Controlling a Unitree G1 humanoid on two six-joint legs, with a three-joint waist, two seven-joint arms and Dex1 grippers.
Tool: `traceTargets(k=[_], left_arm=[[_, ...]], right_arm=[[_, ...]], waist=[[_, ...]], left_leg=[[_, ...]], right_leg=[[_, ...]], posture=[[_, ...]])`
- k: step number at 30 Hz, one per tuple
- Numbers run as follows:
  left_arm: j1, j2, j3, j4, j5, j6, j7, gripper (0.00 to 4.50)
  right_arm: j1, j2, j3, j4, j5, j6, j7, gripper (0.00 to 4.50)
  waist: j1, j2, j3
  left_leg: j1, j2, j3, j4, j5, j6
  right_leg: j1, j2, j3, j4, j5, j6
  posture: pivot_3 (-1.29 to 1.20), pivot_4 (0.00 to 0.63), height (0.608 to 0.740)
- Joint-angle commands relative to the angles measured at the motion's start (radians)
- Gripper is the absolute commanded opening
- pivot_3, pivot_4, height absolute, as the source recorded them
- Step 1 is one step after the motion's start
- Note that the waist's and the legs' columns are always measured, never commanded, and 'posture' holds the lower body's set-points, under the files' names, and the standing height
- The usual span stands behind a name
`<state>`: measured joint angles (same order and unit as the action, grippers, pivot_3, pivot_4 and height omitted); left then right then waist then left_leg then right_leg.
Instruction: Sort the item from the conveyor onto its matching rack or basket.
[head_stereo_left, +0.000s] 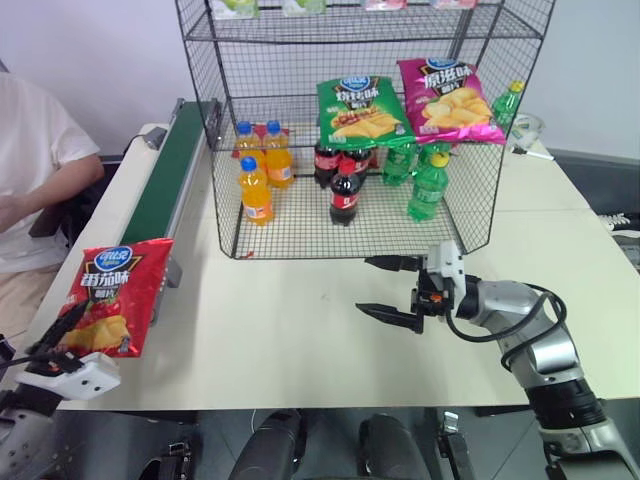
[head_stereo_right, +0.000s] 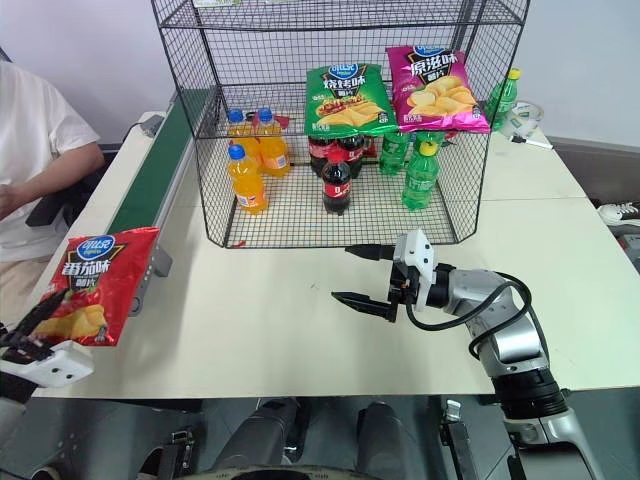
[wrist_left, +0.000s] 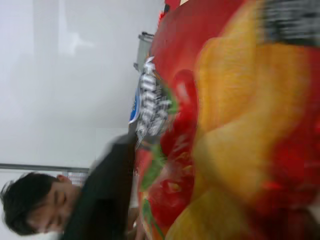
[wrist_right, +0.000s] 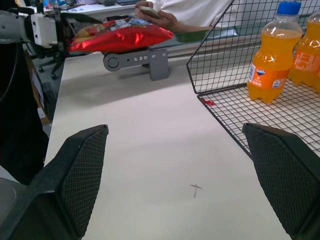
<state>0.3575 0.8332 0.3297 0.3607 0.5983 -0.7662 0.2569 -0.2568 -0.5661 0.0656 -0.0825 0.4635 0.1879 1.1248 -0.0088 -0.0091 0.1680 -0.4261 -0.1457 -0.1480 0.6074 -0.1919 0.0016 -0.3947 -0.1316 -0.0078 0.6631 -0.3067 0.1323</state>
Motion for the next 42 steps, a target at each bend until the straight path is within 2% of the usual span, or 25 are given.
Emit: traceTargets(k=[1, 2, 10, 14, 17, 22, 27, 30, 35, 42], left_arm=[[0.001, -0.005, 0.009, -0.035, -0.021, 0.018, 0.011, 0.39], [0.001, -0.005, 0.006, -0.037, -0.027, 0.019, 0.005, 0.08], [0.04, -0.007, 0.075, -0.11, -0.053, 0.05, 0.016, 0.08], [0.056, -0.016, 0.14, -0.244, -0.087, 0.086, -0.013, 0.08], [0.051, -0.022, 0.186, -0.403, -0.084, 0.127, -0.057, 0.08], [-0.041, -0.022, 0.181, -0.609, -0.092, 0.21, -0.162, 0.08], [-0.237, -0.041, 0.056, -0.713, -0.098, 0.283, -0.264, 0.08], [-0.406, -0.062, -0.037, -0.691, -0.085, 0.311, -0.289, 0.08], [-0.658, -0.132, -0.193, -0.553, -0.018, 0.32, -0.271, 0.08], [-0.949, -0.215, -0.358, -0.227, 0.137, 0.276, -0.093, 0.08]], right_arm=[[-0.01, -0.001, -0.02, -0.027, 0.007, -0.012, 0.0, 4.5], [-0.01, -0.001, -0.02, -0.027, 0.006, -0.013, 0.0, 4.5], [-0.007, -0.001, -0.026, -0.023, -0.003, -0.02, -0.002, 4.5], [-0.004, 0.009, -0.048, -0.019, -0.003, -0.051, -0.02, 4.5], [-0.011, 0.045, -0.11, -0.032, 0.044, -0.068, -0.075, 4.5], [-0.001, 0.137, -0.184, -0.074, 0.027, -0.143, -0.231, 4.5], [0.002, 0.183, -0.208, -0.089, -0.037, -0.218, -0.354, 4.5], [0.008, 0.197, -0.216, -0.103, -0.056, -0.24, -0.403, 4.5], [0.04, 0.203, -0.194, -0.142, -0.065, -0.24, -0.434, 4.5], [0.036, 0.195, -0.18, -0.151, -0.08, -0.235, -0.459, 4.5]], waist=[[-0.001, 0.0, 0.0], [-0.002, 0.0, 0.0], [-0.001, 0.0, 0.0], [0.001, 0.0, 0.0], [0.003, 0.0, 0.0], [0.002, 0.0, 0.0], [0.001, 0.0, 0.0], [0.002, 0.0, 0.0], [0.001, 0.0, 0.0], [-0.002, 0.0, 0.0]], left_leg=[[0.0, 0.0, 0.0, 0.0, 0.0, 0.0], [0.0, 0.0, 0.0, 0.0, 0.0, 0.0], [0.0, 0.0, 0.0, 0.0, 0.0, 0.0], [0.0, 0.0, 0.0, 0.0, 0.0, 0.0], [0.0, 0.0, 0.001, 0.001, 0.0, 0.0], [0.0, 0.0, 0.001, 0.001, 0.0, 0.0], [0.0, 0.001, 0.002, 0.001, 0.0, 0.0], [0.001, 0.001, 0.002, 0.001, 0.002, 0.001], [0.001, 0.002, 0.002, 0.001, 0.002, 0.001], [0.001, 0.002, 0.003, 0.002, 0.003, 0.0]], right_leg=[[0.0, 0.0, 0.0, 0.0, 0.0, 0.0], [0.0, 0.0, 0.0, 0.0, 0.0, 0.0], [0.0, 0.0, 0.0, 0.0, 0.0, 0.0], [0.0, 0.0, 0.0, 0.0, 0.0, 0.0], [0.001, 0.0, 0.001, 0.0, 0.0, 0.0], [0.0, 0.0, 0.001, 0.0, 0.0, 0.0], [0.0, 0.003, 0.001, 0.001, 0.0, 0.0], [0.0, 0.004, 0.002, 0.002, 0.001, 0.0], [0.001, 0.006, 0.002, 0.002, 0.001, 0.001], [0.003, 0.008, 0.004, 0.003, 0.003, 0.001]], posture=[[0.0, 0.15, 0.74], [0.0, 0.15, 0.74], [0.0, 0.15, 0.74], [0.0, 0.15, 0.74], [0.0, 0.15, 0.74], [0.0, 0.15, 0.74], [0.0, 0.15, 0.74], [0.0, 0.15, 0.74], [0.0, 0.15, 0.74], [0.0, 0.15, 0.74]])
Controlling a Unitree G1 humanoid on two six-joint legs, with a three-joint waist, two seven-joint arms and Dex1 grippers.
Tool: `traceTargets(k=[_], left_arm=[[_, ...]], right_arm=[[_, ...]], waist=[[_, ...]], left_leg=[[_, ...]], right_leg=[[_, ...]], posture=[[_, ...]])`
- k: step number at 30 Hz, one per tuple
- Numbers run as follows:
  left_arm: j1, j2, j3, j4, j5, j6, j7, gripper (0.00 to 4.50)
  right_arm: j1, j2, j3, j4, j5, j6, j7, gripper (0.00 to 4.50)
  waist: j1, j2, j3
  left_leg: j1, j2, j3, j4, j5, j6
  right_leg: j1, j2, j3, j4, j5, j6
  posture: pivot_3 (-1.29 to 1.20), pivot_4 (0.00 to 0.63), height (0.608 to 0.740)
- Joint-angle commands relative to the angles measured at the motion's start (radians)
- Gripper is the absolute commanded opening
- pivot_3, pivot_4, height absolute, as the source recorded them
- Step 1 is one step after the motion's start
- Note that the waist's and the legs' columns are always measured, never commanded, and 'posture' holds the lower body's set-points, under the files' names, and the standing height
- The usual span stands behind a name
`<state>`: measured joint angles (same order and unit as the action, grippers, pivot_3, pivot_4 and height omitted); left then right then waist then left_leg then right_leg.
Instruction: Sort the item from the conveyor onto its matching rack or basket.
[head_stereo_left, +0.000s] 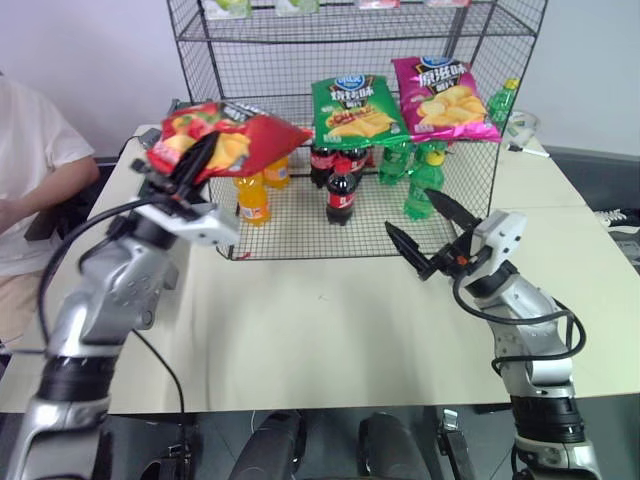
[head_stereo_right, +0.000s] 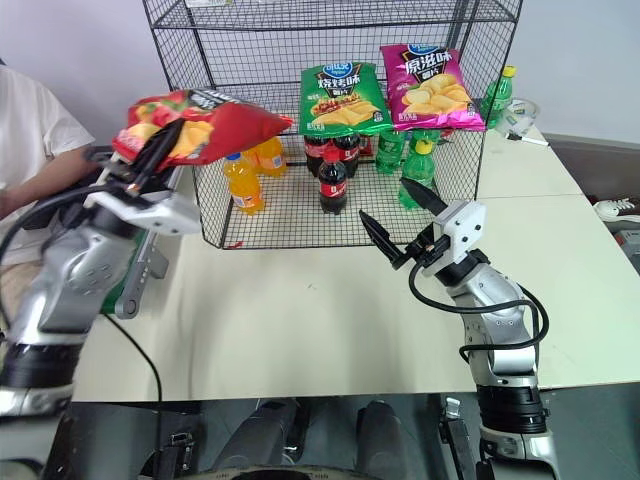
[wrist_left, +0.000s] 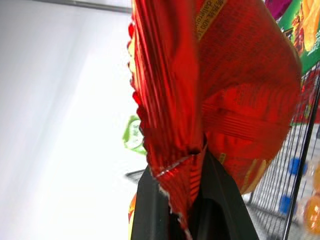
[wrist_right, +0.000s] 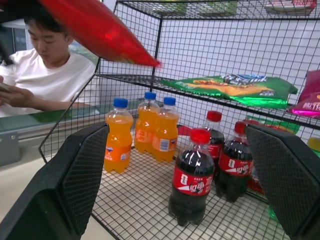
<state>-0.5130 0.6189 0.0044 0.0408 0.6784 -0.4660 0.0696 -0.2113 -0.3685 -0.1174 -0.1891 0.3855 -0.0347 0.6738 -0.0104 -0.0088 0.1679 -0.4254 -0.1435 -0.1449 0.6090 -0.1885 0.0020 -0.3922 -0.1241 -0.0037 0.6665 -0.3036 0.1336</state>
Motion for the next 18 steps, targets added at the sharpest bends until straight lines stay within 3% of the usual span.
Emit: traceTargets(k=[1, 9, 18], left_arm=[[-0.114, -0.008, -0.058, 0.148, 0.082, -0.03, 0.126, 0.08], [-0.429, -0.056, -0.206, 0.607, 0.181, -0.063, 0.405, 0.08], [-0.636, -0.105, -0.327, 1.046, 0.22, 0.054, 0.623, 0.08]], right_arm=[[-0.01, -0.004, 0.004, -0.046, -0.003, -0.011, -0.01, 4.5], [0.005, -0.017, 0.016, -0.063, -0.014, -0.001, -0.008, 4.5], [0.03, -0.026, 0.024, -0.08, -0.023, 0.005, -0.013, 4.5]], waist=[[0.0, 0.0, 0.0], [-0.002, -0.001, 0.0], [-0.005, -0.002, 0.001]], left_leg=[[0.0, 0.0, 0.0, 0.0, 0.0, 0.0], [-0.001, 0.0, 0.0, 0.002, 0.0, 0.0], [-0.001, 0.0, 0.001, 0.002, 0.0, 0.0]], right_leg=[[0.0, 0.0, 0.0, 0.0, 0.0, 0.0], [0.0, 0.0, 0.001, 0.0, 0.001, 0.002], [0.0, 0.001, 0.001, 0.001, 0.001, 0.003]], posture=[[0.0, 0.15, 0.74], [0.0, 0.15, 0.74], [0.0, 0.15, 0.74]])
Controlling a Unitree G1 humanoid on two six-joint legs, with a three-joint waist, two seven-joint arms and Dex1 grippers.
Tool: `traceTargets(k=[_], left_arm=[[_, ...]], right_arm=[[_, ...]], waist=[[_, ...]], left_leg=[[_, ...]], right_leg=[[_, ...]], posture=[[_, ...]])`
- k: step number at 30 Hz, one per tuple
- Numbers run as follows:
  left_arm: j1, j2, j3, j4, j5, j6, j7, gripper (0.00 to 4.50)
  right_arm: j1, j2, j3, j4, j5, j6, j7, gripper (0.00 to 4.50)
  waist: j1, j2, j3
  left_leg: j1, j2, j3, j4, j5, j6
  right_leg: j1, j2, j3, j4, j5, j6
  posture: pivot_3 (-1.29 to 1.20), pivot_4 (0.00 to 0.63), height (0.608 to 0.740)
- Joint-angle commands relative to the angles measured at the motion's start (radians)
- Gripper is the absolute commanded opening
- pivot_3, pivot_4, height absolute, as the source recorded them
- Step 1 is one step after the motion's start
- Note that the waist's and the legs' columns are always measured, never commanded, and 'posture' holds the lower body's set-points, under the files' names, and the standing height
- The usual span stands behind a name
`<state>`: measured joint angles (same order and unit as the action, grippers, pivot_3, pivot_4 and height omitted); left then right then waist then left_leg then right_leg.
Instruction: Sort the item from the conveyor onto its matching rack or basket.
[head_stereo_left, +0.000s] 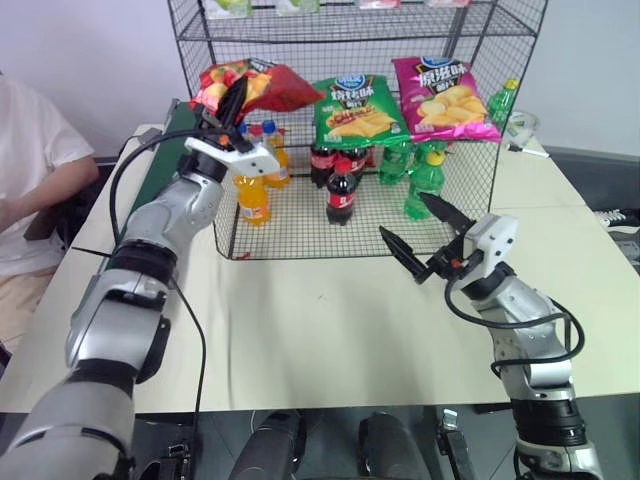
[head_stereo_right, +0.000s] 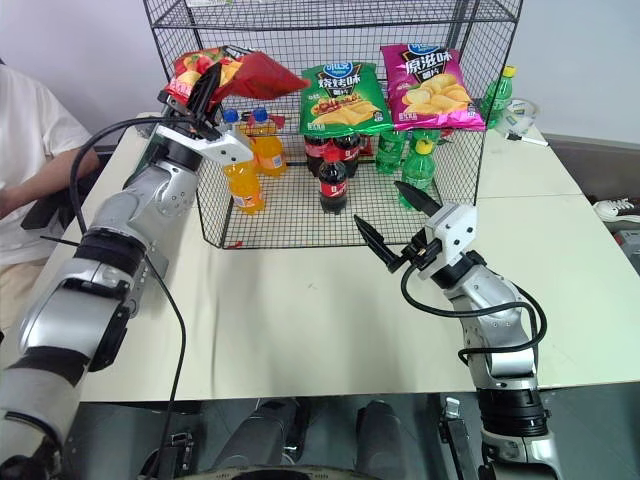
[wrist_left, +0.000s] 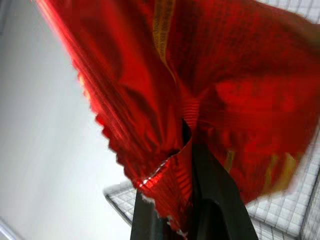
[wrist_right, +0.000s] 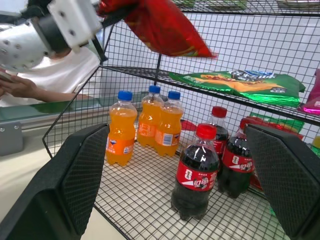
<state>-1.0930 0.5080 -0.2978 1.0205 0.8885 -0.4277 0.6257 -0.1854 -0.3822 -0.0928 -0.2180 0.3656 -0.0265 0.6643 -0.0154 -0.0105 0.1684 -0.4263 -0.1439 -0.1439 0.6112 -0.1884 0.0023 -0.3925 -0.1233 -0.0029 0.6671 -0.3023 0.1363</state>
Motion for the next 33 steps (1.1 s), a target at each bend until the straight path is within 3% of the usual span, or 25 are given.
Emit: traceTargets(k=[1, 8, 26, 33], left_arm=[[-0.064, -0.004, -0.03, 0.091, -0.002, 0.017, 0.078, 0.08], [-0.069, -0.11, -0.058, 0.249, -0.071, 0.095, -0.02, 0.08], [-0.128, -0.135, 0.04, 0.255, -0.349, -0.037, -0.344, 0.08], [-0.092, -0.113, 0.035, 0.221, -0.35, -0.077, -0.325, 3.18]], right_arm=[[0.005, -0.015, -0.004, -0.054, 0.0, 0.0, -0.004, 4.5], [0.001, -0.027, 0.005, -0.058, -0.002, 0.012, -0.004, 4.5], [-0.007, -0.028, 0.036, -0.045, -0.027, 0.022, -0.007, 4.5], [-0.008, -0.031, 0.036, -0.046, -0.019, 0.033, -0.001, 4.5]], waist=[[0.001, -0.001, 0.001], [0.005, -0.004, 0.001], [0.005, -0.004, 0.001], [0.008, -0.005, 0.001]], left_leg=[[0.0, 0.0, 0.0, 0.0, 0.0, 0.0], [-0.001, -0.001, 0.0, 0.003, 0.0, 0.0], [-0.001, 0.0, 0.0, 0.003, 0.0, 0.0], [0.0, 0.0, 0.0, 0.004, 0.0, 0.0]], right_leg=[[0.0, 0.0, 0.0, 0.0, 0.0, 0.0], [0.001, 0.0, 0.0, 0.0, 0.001, 0.002], [0.001, 0.0, 0.0, 0.0, 0.001, 0.002], [0.002, 0.0, 0.0, 0.001, 0.001, 0.002]], posture=[[0.0, 0.15, 0.74], [0.0, 0.15, 0.74], [0.0, 0.15, 0.74], [0.0, 0.15, 0.74]])
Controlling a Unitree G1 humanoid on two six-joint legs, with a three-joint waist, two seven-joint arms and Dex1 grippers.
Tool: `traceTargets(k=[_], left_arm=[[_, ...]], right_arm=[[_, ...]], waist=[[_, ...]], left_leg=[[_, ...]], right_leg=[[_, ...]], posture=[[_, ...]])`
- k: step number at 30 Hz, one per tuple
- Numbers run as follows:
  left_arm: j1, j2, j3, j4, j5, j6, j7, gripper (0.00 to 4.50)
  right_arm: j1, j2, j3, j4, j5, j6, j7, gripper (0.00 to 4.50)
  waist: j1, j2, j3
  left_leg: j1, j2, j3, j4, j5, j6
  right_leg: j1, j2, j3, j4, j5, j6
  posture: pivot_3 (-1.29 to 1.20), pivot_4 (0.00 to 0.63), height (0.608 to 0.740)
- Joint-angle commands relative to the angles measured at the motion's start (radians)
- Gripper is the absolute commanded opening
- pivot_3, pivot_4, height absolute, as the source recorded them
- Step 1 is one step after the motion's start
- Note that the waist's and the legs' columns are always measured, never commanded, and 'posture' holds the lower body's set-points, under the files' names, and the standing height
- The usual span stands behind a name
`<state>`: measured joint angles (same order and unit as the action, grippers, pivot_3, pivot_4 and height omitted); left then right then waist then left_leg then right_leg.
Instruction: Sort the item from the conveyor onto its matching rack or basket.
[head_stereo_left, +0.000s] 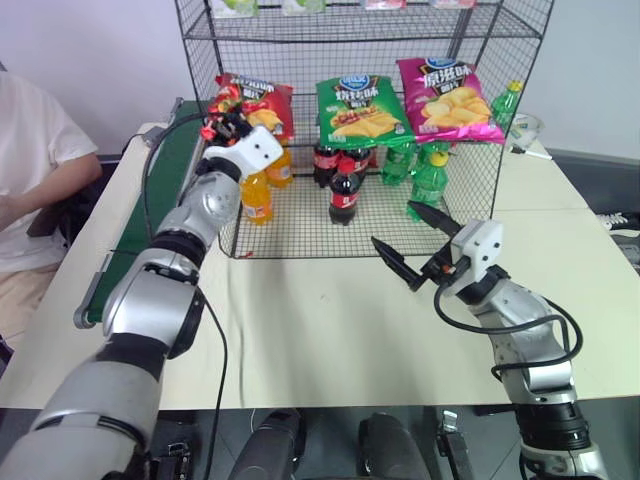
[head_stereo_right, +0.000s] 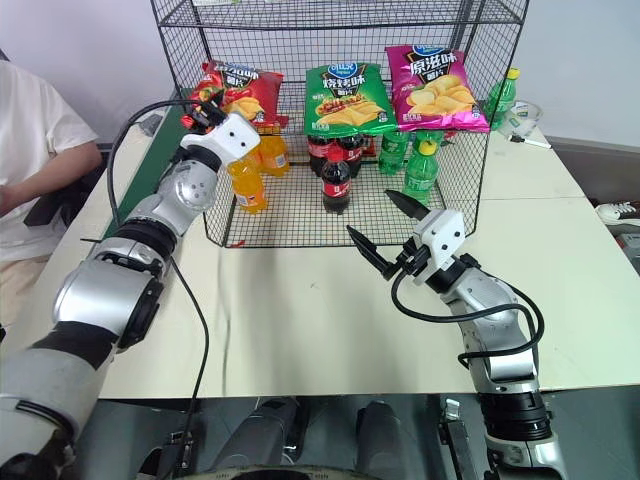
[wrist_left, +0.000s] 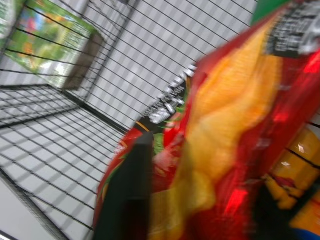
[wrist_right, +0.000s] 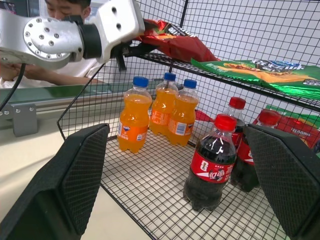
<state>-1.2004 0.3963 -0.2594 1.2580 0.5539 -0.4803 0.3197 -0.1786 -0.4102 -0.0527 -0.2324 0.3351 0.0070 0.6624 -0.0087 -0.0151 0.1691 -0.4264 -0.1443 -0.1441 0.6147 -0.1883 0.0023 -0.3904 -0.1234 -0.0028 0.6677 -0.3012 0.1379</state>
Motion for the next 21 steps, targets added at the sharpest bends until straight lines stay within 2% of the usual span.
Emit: traceTargets(k=[1, 6, 10, 13, 19, 21], left_arm=[[0.024, 0.0, 0.002, -0.029, -0.027, -0.042, -0.042, 3.59], [0.099, 0.028, 0.039, -0.166, -0.104, -0.091, -0.158, 3.59], [0.208, 0.078, 0.058, -0.387, -0.11, -0.054, -0.203, 3.59], [0.341, 0.117, 0.089, -0.625, -0.133, -0.015, -0.254, 3.59], [0.59, 0.148, 0.179, -0.999, -0.284, 0.108, -0.424, 3.59], [0.683, 0.136, 0.212, -1.13, -0.471, 0.142, -0.542, 3.59]], right_arm=[[-0.014, -0.003, -0.004, -0.033, 0.013, 0.003, 0.002, 4.5], [-0.011, -0.003, -0.005, -0.035, 0.015, 0.007, 0.006, 4.5], [-0.015, -0.001, -0.002, -0.024, 0.014, 0.005, 0.008, 4.5], [-0.027, 0.001, 0.003, -0.01, 0.013, 0.002, 0.015, 4.5], [-0.037, 0.0, 0.001, 0.006, 0.017, -0.003, 0.027, 4.5], [-0.033, -0.002, -0.004, 0.006, 0.018, -0.006, 0.031, 4.5]], waist=[[0.002, 0.0, 0.0], [-0.003, 0.0, 0.0], [-0.007, 0.0, 0.0], [-0.009, 0.0, -0.001], [-0.006, 0.0, 0.0], [-0.005, 0.001, -0.001]], left_leg=[[0.0, 0.0, 0.0, 0.0, 0.0, 0.0], [0.0, 0.0, 0.0, 0.0, 0.0, 0.0], [0.0, 0.0, 0.0, 0.0, 0.0, 0.0], [0.0, 0.0, 0.001, -0.001, 0.0, 0.0], [0.0, 0.001, 0.001, -0.001, 0.0, 0.0], [0.0, 0.001, 0.001, -0.001, 0.0, 0.0]], right_leg=[[0.0, 0.0, 0.0, 0.0, 0.0, 0.0], [0.0, 0.0, 0.0, 0.0, 0.0, 0.0], [-0.001, 0.0, 0.001, 0.001, 0.0, 0.0], [-0.002, 0.0, 0.002, 0.001, 0.0, 0.0], [-0.003, 0.001, 0.004, 0.001, 0.001, -0.001], [-0.002, 0.0, 0.004, 0.001, 0.001, -0.001]], posture=[[0.0, 0.15, 0.74], [0.0, 0.15, 0.74], [0.0, 0.15, 0.74], [0.0, 0.15, 0.74], [0.0, 0.15, 0.74], [0.0, 0.15, 0.74]])
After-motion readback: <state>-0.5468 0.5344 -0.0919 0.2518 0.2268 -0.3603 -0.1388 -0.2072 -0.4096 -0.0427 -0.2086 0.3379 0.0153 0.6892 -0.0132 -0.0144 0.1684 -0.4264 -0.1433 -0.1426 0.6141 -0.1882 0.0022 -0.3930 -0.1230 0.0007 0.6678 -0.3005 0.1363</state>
